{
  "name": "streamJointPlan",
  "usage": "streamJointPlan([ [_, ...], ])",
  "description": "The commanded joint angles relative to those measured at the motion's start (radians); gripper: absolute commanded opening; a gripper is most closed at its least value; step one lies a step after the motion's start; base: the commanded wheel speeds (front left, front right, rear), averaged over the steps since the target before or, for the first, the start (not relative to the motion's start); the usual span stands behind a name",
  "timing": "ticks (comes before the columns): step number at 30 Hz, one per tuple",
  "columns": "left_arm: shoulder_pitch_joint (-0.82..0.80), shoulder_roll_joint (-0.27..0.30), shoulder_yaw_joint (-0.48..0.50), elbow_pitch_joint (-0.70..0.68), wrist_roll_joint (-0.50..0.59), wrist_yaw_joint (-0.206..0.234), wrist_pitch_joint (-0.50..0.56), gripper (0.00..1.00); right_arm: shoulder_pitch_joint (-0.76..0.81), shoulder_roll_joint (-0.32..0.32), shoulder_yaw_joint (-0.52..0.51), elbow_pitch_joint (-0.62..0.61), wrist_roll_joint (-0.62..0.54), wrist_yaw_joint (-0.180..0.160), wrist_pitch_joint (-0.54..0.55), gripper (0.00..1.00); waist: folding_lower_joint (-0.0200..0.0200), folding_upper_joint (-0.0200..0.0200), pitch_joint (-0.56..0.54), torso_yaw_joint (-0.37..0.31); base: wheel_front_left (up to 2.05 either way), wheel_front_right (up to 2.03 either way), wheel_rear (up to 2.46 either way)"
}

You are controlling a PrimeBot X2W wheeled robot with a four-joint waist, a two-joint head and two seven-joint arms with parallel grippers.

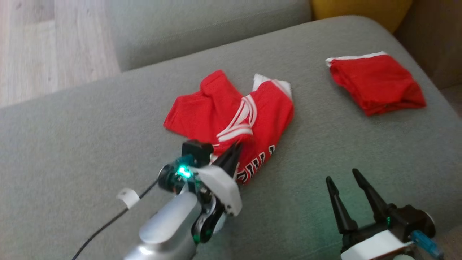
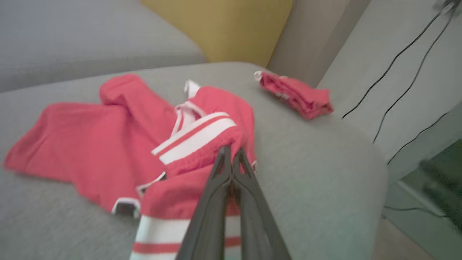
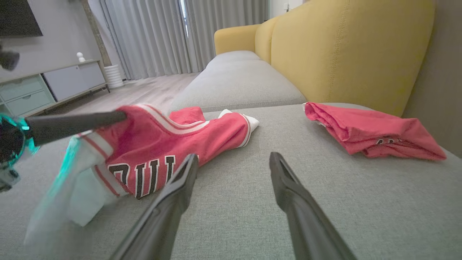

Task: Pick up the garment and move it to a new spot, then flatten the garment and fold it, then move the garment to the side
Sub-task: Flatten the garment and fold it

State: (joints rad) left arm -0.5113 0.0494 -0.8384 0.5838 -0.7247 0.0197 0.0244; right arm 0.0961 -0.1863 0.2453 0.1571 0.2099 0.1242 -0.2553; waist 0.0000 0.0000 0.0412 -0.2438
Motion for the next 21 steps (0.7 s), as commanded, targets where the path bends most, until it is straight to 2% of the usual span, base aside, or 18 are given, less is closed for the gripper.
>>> streamJointPlan([
  [1, -0.078, 0.001, 0.024, -0.064, -0.043, -0.012, -0.020, 0.00, -0.005, -0.001, 0.021, -0.023, -0.002, 0.007, -0.006, 1.00, 0.0000, 0.0000, -0.034, -0.031, 0.00, 0.00, 0.00],
  [6, -0.181, 0.001, 0.014, -0.171, -0.193, -0.019, -0.044, 0.00, 0.015, 0.013, 0.021, -0.022, -0.007, 0.007, -0.006, 1.00, 0.0000, 0.0000, -0.072, -0.068, 0.00, 0.00, 0.00],
  [11, -0.382, 0.001, 0.013, -0.210, -0.299, -0.024, -0.056, 0.00, 0.026, 0.026, 0.022, -0.025, -0.015, 0.007, -0.006, 1.00, 0.0000, 0.0000, -0.090, -0.094, 0.00, 0.00, 0.00],
  [17, -0.663, 0.001, 0.100, -0.111, -0.341, 0.007, -0.200, 0.00, 0.040, 0.026, 0.014, -0.031, -0.019, 0.007, -0.006, 1.00, 0.0000, 0.0000, -0.107, -0.096, 0.00, 0.00, 0.00],
  [21, -0.770, 0.002, 0.155, 0.016, -0.335, 0.032, -0.261, 0.00, 0.045, 0.020, -0.001, -0.038, -0.024, 0.007, -0.006, 1.00, 0.0000, 0.0000, -0.111, -0.074, 0.00, 0.00, 0.00],
])
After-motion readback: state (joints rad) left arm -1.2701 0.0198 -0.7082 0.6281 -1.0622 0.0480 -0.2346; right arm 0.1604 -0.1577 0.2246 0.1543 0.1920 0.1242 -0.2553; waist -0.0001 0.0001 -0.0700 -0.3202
